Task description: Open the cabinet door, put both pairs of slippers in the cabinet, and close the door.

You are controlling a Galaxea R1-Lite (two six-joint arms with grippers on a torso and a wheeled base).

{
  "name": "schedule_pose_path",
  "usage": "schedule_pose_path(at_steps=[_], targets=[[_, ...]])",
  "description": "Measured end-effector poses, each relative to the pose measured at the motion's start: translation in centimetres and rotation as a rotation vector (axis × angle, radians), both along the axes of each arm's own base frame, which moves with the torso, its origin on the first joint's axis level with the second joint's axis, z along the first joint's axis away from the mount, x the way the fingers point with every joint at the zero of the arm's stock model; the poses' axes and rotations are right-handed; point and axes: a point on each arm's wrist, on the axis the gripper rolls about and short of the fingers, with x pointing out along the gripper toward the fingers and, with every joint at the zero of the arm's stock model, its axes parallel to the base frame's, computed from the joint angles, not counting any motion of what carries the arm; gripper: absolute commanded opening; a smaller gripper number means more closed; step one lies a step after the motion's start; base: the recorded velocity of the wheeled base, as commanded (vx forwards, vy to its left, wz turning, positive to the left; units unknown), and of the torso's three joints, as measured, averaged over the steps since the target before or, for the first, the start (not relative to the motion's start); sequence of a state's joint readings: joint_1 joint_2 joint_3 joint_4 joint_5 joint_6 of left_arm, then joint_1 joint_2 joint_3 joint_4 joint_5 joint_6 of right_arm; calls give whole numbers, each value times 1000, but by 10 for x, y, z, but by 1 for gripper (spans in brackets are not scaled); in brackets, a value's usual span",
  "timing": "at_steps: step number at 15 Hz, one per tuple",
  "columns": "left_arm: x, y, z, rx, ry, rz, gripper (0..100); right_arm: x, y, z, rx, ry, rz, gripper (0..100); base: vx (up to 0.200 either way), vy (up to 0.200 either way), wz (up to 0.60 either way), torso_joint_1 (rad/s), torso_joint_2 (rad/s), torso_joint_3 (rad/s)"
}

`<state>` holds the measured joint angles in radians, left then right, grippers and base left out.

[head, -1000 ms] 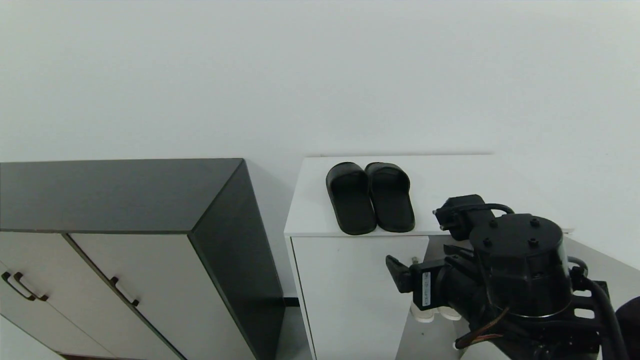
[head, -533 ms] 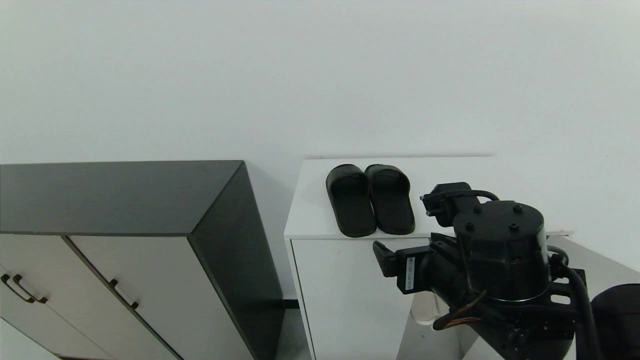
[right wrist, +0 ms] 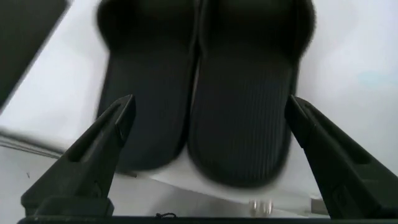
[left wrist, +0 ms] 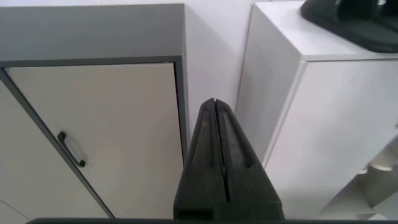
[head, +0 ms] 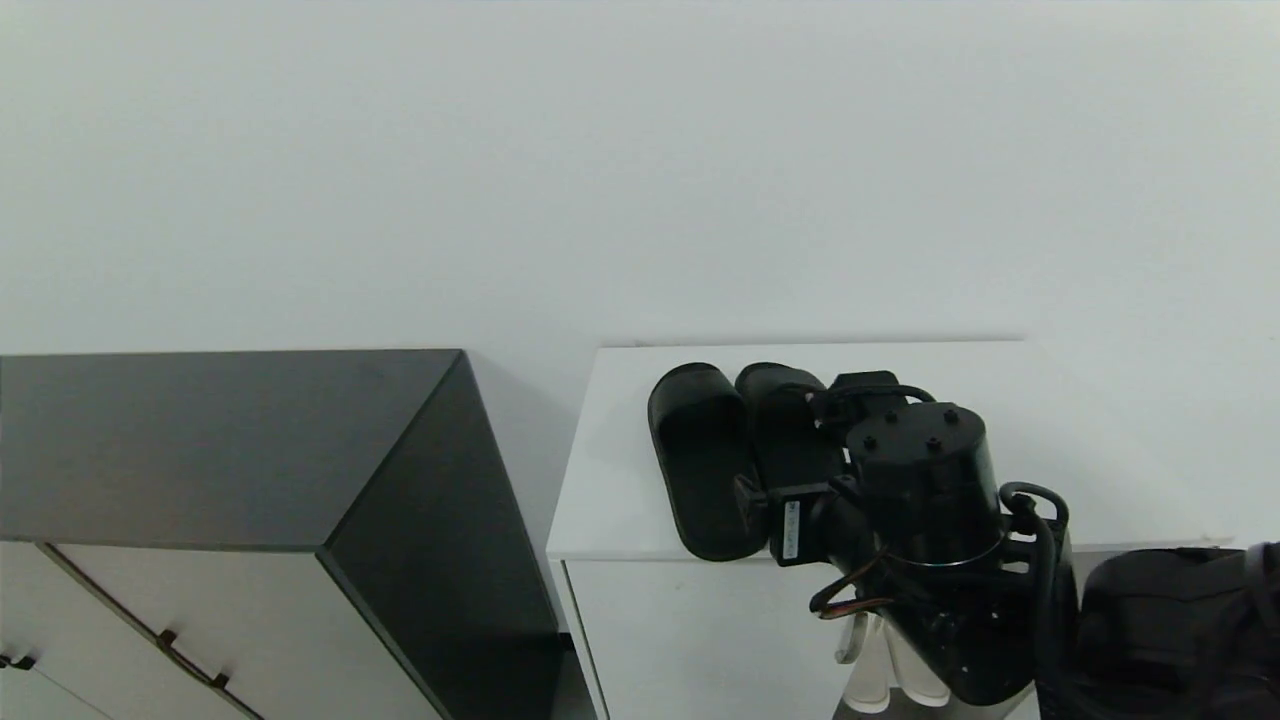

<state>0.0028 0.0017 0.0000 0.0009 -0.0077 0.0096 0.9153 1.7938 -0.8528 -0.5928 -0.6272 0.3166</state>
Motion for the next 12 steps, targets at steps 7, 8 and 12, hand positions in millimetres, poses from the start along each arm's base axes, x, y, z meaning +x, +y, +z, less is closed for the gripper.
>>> schedule_pose_path(at_steps=[7,8,12], targets=[[0,0,0,-1,-1,1,0,34,25,2,-19,-40,1,100,0,0,0,0,0,0],[0,0,0,0,-1,1,0,40,26,0,-23,-40,-5,100,0,0,0,0,0,0],[0,0,0,-2,-1,2,0,62,28,-6,-12,-49,11,100,0,0,0,0,0,0]])
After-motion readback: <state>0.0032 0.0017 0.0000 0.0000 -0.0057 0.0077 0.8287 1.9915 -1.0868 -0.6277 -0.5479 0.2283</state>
